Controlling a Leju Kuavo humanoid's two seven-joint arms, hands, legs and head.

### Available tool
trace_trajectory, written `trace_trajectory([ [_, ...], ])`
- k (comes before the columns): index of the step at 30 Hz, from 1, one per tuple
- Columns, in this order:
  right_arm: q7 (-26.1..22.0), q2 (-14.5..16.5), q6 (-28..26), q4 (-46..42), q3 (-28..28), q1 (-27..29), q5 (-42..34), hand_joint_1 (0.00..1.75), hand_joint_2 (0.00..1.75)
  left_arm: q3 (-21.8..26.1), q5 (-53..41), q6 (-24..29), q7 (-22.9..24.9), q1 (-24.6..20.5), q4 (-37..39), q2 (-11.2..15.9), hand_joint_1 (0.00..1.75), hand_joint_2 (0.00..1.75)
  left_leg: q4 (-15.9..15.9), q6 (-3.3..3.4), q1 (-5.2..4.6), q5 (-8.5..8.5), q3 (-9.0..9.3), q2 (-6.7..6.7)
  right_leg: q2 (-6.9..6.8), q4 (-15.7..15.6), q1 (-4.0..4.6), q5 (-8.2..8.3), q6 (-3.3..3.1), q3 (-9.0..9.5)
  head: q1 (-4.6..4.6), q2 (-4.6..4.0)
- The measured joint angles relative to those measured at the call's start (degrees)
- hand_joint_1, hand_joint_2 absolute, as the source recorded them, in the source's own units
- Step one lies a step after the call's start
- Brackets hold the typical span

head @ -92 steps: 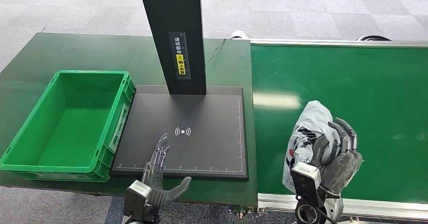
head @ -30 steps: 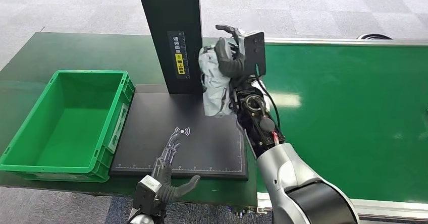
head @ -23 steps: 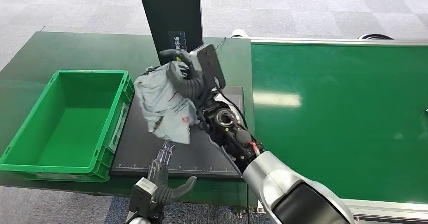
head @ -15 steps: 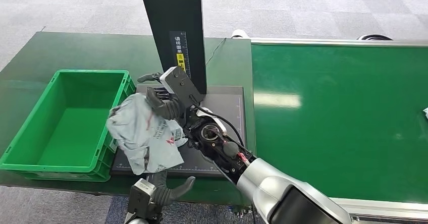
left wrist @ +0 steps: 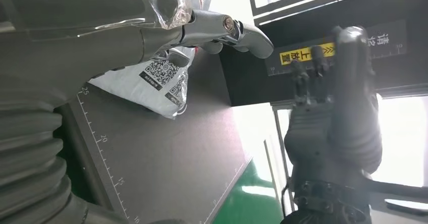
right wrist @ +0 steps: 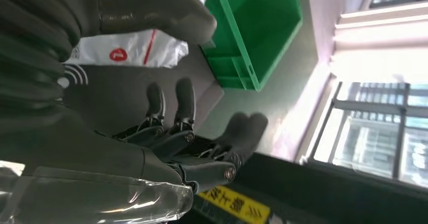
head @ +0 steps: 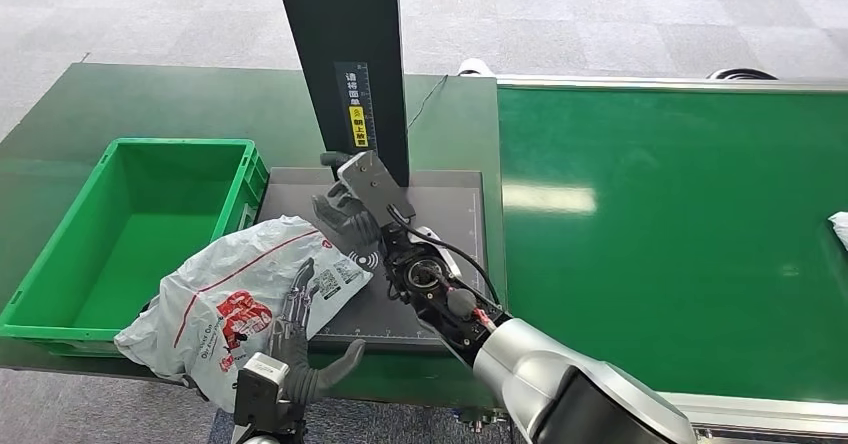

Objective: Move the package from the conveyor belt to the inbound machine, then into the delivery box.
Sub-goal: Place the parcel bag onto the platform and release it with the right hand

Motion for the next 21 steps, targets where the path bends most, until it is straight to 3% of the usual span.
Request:
trace_trajectory([
  [6,-8.3,-1.61,0.46,-1.02,-9.16,1.04,1.43,0.0,1.75,-0.15,0.0,1.44,0.35,0.42,-0.18,-0.01,0.0,1.75,0.01,0.0,0.0,0.0,0.02,-0.01,0.0,0.0,0.0,0.0,0.0,0.02,-0.01,0.0],
  [13,-9.26,-3.14,1.15,-4.29,-17.29,3.35,4.94,0.0,1.75,-0.26,0.05,2.21,0.02,0.95,-0.94,-0.01,0.0,1.75,0.01,0.0,0.01,0.0,0.02,0.01,0.0,0.0,0.01,0.0,0.0,0.01,-0.01,0.0],
  [17,-11.16,-4.16,3.74,-9.65,-22.63,8.71,12.55,0.0,1.75,-0.28,1.07,6.0,-3.44,2.94,-4.71,-0.01,0.0,1.75,0.01,0.0,0.01,-0.01,0.02,-0.04,-0.03,0.0,0.01,-0.02,0.0,0.02,-0.01,-0.01],
  [20,-11.69,-5.5,7.93,-17.29,-28.42,16.95,19.31,0.0,0.44,-0.32,0.88,12.37,-5.41,5.8,-11.42,0.05,0.0,1.75,0.01,0.0,0.0,-0.07,-0.01,-0.11,-0.07,-0.01,0.0,-0.06,0.04,0.03,0.0,-0.01],
  [21,-11.7,-5.82,9.18,-19.85,-30.32,19.76,21.1,0.0,0.44,-0.38,0.49,14.41,-5.54,6.61,-13.62,0.13,0.0,1.75,0.01,0.0,0.0,-0.09,-0.03,-0.12,-0.07,-0.02,0.0,-0.07,0.05,0.02,-0.01,0.0],
])
